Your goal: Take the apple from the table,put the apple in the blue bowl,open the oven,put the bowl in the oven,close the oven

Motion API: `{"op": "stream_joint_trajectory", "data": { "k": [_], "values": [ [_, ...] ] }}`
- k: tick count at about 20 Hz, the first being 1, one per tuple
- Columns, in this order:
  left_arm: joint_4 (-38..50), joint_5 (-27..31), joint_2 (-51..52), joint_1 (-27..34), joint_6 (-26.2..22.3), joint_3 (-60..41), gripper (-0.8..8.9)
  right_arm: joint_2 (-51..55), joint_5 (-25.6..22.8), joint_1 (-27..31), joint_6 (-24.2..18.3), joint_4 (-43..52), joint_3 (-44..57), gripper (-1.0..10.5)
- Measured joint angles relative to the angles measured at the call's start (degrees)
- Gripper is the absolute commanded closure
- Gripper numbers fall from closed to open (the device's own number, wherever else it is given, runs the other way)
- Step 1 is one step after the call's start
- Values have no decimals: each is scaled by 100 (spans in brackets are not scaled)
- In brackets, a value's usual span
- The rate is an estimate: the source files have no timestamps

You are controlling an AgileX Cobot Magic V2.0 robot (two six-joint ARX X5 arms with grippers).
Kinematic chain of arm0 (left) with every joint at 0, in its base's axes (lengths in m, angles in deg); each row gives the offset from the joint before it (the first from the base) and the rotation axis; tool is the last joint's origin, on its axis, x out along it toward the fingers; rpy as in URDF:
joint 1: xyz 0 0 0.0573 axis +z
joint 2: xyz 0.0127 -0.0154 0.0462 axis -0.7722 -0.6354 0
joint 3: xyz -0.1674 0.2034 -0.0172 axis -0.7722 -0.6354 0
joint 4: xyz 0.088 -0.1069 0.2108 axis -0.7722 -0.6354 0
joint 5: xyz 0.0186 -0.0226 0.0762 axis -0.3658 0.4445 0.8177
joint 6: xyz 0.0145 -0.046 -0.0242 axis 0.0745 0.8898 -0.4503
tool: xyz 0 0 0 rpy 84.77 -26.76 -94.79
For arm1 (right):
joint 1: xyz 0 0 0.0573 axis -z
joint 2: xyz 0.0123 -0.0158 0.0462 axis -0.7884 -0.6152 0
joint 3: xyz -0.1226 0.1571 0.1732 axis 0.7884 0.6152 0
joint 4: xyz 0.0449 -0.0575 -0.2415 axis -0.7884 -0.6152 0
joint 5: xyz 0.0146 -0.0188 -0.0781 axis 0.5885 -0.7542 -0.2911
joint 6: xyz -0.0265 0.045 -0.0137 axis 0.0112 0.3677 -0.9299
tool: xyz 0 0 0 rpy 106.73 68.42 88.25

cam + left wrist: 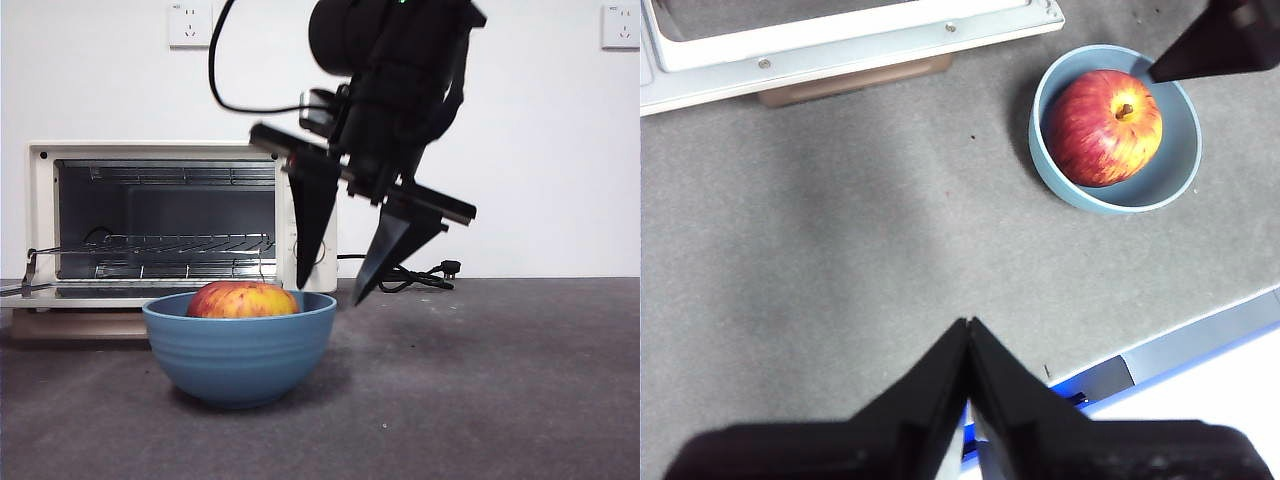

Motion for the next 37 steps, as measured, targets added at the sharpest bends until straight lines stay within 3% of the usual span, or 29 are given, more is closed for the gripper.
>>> {"op": "stream_joint_trajectory", "data": {
  "k": [3, 6, 8, 10, 22, 30, 34, 37],
  "values": [
    [-79, 0, -2, 0, 0, -2, 818, -142, -105, -7, 2, 157, 0, 732],
    [-101, 0, -2, 0, 0, 0, 818, -164, -114, -7, 2, 238, 0, 891],
    [-199, 0, -2, 0, 2, -2, 818, -168, -109, -15, 0, 236, 0, 894],
    [-256, 0, 0, 0, 2, 0, 818, -168, -107, -22, -24, 234, 0, 966],
    [-249, 0, 11, 0, 2, 0, 818, -173, -240, -111, -85, 31, -227, 963],
    [-197, 671, 11, 0, 2, -2, 818, -337, -592, -118, -146, -619, -2406, 964],
    [-94, 555, 11, 0, 2, 0, 818, -1366, -664, -59, -136, -1224, -3998, 963],
    [-177, 542, 11, 0, 2, 0, 818, -2264, -660, -63, 107, -1364, -5097, 963]
  ]
}}
